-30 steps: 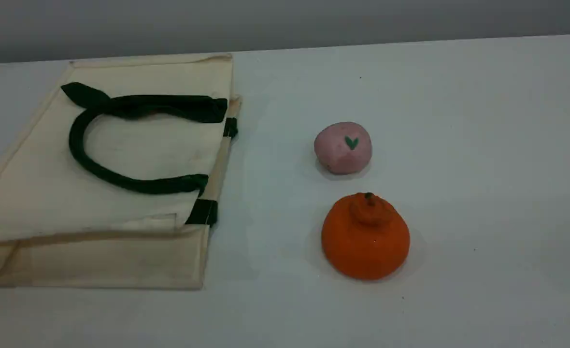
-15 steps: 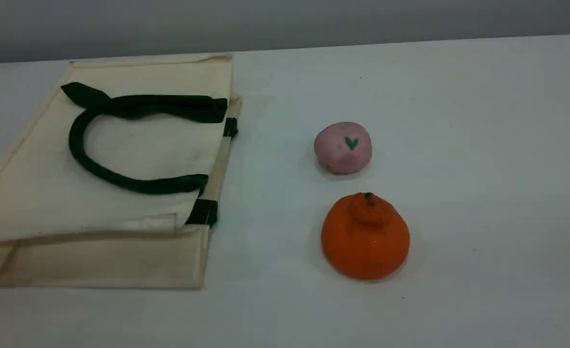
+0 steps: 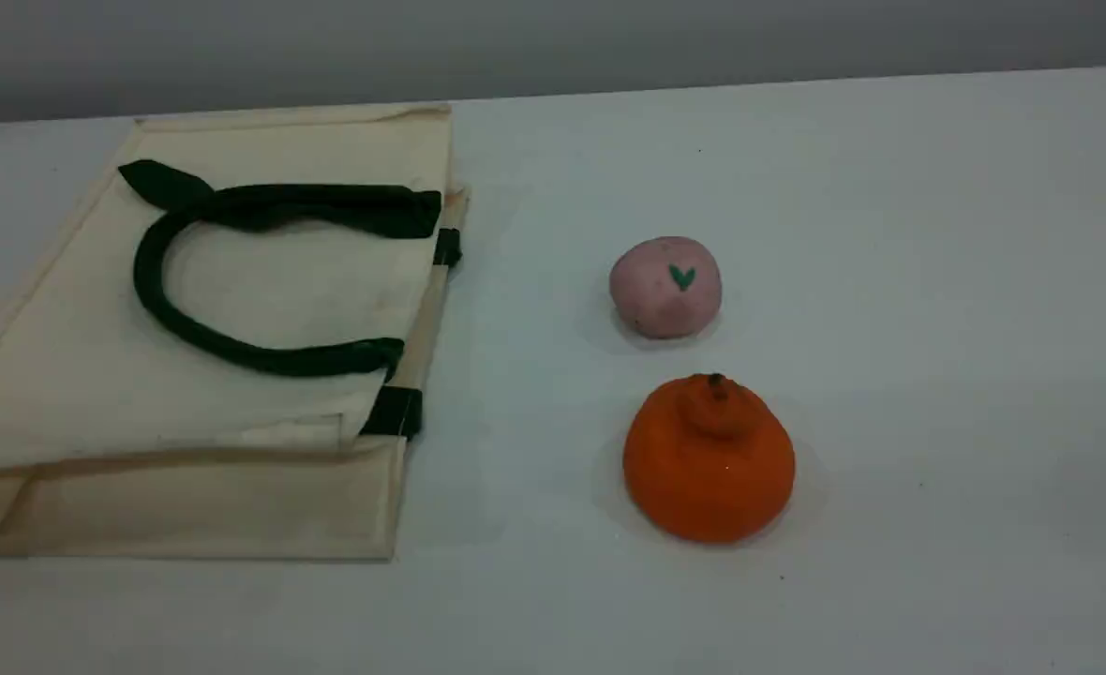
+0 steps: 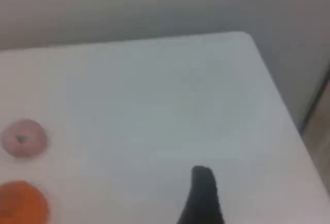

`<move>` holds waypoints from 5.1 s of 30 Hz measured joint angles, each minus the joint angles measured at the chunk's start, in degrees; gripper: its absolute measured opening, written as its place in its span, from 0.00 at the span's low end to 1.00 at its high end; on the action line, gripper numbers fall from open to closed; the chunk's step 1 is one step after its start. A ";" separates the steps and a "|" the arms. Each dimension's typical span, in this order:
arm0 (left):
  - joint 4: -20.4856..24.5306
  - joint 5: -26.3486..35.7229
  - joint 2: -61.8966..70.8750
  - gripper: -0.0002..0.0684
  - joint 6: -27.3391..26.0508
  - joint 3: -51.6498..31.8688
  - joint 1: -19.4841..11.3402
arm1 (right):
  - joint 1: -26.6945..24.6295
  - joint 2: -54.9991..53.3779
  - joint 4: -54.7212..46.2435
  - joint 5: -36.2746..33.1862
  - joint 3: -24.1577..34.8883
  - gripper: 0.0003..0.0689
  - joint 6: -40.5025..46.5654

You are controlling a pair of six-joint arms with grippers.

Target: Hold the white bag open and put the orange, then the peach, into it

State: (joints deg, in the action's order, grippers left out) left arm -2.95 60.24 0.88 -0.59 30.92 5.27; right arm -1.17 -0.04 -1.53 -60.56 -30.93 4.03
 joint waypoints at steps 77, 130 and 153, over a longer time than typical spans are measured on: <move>1.30 -41.84 121.26 0.66 9.03 33.28 0.00 | 0.00 -66.88 53.91 34.04 -4.97 0.75 -48.07; -20.11 2.04 77.82 0.09 -11.39 50.49 0.36 | 19.18 -79.28 64.85 38.29 -4.97 0.75 -53.64; -16.60 0.59 77.79 0.09 -11.31 50.53 3.70 | 34.45 -104.32 66.33 48.47 -12.45 0.75 -54.17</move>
State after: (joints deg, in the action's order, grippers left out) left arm -19.55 60.82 78.67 -11.90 81.45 8.97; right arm 33.27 -104.36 64.81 -12.09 -43.38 -50.14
